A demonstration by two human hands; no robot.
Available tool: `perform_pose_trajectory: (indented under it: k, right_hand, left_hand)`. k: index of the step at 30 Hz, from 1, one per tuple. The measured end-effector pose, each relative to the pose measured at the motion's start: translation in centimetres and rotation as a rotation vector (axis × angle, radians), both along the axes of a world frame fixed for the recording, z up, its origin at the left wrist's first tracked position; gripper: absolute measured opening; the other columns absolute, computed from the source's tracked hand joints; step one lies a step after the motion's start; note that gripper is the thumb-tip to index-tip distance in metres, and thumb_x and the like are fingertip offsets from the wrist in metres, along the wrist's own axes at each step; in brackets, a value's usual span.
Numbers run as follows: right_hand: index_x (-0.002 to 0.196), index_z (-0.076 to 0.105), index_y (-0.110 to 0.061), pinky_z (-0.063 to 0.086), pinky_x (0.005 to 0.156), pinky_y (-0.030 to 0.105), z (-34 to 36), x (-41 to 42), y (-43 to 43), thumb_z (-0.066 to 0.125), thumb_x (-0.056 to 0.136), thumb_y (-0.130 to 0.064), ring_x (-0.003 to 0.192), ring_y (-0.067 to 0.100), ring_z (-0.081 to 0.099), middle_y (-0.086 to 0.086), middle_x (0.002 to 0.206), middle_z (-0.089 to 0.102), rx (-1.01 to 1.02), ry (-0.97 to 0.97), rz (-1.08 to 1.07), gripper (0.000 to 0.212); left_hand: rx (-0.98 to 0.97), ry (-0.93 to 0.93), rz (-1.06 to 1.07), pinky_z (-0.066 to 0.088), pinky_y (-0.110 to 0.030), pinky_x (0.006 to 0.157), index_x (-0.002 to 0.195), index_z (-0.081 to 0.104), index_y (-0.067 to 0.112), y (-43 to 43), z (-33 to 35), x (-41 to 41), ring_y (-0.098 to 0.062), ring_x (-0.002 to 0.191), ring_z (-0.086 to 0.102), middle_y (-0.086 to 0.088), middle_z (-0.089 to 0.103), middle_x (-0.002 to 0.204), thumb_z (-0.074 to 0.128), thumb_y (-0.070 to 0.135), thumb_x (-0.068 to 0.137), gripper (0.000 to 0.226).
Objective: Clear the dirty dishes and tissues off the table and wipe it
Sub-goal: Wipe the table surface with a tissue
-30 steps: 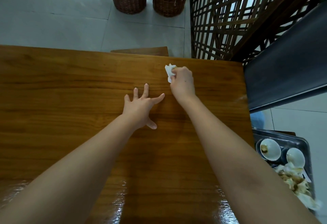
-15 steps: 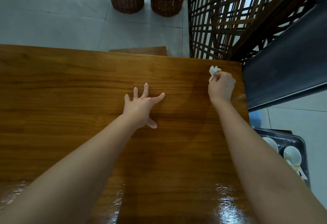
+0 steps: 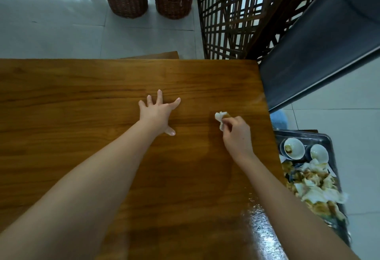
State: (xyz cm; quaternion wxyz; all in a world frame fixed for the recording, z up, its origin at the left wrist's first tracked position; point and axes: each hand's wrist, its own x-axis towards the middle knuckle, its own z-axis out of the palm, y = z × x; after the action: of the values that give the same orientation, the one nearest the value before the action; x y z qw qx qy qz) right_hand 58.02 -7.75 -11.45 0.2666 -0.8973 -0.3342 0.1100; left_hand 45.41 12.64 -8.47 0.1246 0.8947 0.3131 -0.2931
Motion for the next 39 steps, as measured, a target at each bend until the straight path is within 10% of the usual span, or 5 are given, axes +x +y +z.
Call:
perform_pose_trajectory:
  k: [8, 17, 39]
  right_hand:
    - [0.108, 0.069, -0.004, 0.045, 0.085, 0.034, 1.1, 2.9, -7.0, 0.057, 0.092, -0.010, 0.096, 0.023, 0.057, 0.012, 0.105, 0.067, -0.080, 0.003, -0.303, 0.020]
    - [0.113, 0.065, -0.010, 0.035, 0.065, 0.011, 1.0, -7.9, -9.9, 0.050, 0.097, -0.014, 0.086, 0.006, 0.050, -0.005, 0.096, 0.056, -0.097, 0.125, -0.222, 0.022]
    - [0.114, 0.065, -0.011, 0.042, 0.077, 0.014, 6.6, -11.9, -23.1, 0.056, 0.093, -0.007, 0.090, 0.006, 0.053, -0.005, 0.098, 0.058, 0.067, 0.204, -0.277, 0.023]
  left_hand:
    - [0.018, -0.184, -0.081, 0.005, -0.060, 0.114, 0.150, -0.008, 0.044, -1.6, -1.3, -4.6, -0.037, 0.148, -0.003, -0.008, -0.013, 0.161, 0.053, 0.058, 0.089, 0.088]
    - [0.040, -0.281, -0.148, 0.006, -0.058, 0.114, 0.149, -0.007, 0.044, -7.4, -2.8, -10.5, -0.031, 0.148, 0.000, -0.006, -0.005, 0.162, 0.029, 0.060, 0.095, 0.066]
    - [-0.025, -0.221, -0.177, 0.010, -0.054, 0.117, 0.152, -0.004, 0.038, -20.3, 4.6, -10.5, -0.030, 0.149, 0.003, -0.005, -0.003, 0.163, 0.026, 0.057, 0.098, 0.065]
